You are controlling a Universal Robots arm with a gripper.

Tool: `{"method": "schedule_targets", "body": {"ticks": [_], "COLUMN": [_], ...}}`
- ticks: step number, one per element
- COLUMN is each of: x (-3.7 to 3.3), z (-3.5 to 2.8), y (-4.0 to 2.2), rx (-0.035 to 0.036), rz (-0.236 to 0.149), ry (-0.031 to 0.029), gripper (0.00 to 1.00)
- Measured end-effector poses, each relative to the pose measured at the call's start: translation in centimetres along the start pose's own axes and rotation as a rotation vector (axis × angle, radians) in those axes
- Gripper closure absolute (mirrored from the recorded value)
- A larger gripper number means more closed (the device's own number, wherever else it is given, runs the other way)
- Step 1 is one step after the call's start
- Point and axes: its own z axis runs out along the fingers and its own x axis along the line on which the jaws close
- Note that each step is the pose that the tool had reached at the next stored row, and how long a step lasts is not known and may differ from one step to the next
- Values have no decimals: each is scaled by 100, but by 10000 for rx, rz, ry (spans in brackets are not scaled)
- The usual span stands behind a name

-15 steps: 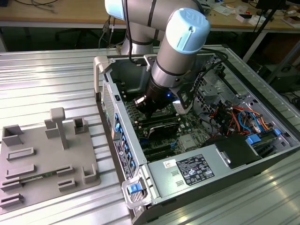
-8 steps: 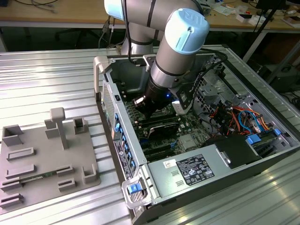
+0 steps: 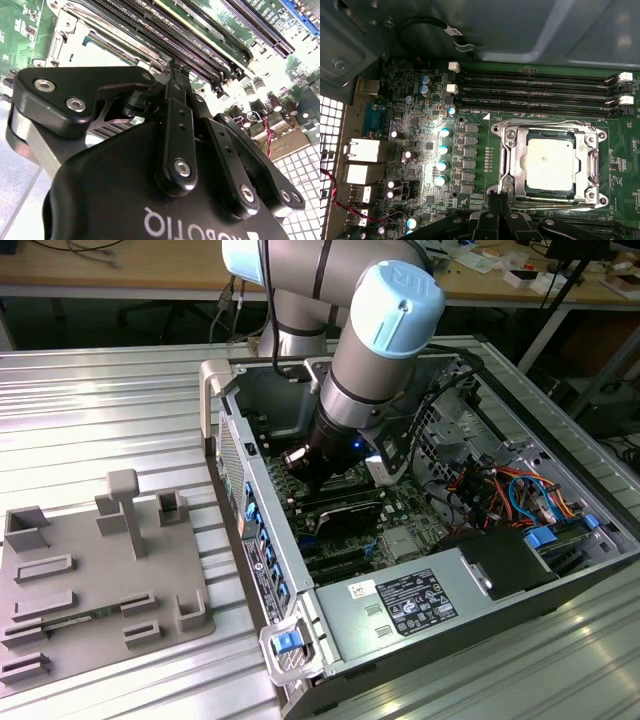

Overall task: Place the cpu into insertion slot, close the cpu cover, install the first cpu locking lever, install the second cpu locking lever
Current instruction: 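Install the second cpu locking lever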

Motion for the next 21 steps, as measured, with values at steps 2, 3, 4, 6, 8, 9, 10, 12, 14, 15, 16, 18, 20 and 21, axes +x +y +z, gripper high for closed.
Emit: {"method": "schedule_targets", "body": {"ticks": [2, 3, 4, 6, 8, 9, 10, 12, 14, 15, 16, 18, 20, 21], "x": [-1, -1, -1, -1, -1, -2, -2, -2, -2, -2, -2, -2, -2, -2], "z": [7, 10, 12, 16, 17, 17, 18, 20, 27, 30, 33, 38, 45, 47], "y": [1, 2, 3, 9, 14, 17, 20, 26, 26, 26, 25, 24, 25, 28], "rx": [-15, -20, -22, -26, -25, -25, -25, -24, -24, -23, -22, -22, -25, -27], "rz": [-1, -1, -2, 0, 0, -1, 0, -2, -1, -1, -1, -1, 0, 0], "ry": [0, -1, -1, -3, -3, -2, -2, -1, -1, 0, 2, 1, -1, -1], "gripper": [89, 89, 89, 89, 89, 89, 89, 89, 89, 89, 89, 89, 89, 89]}}
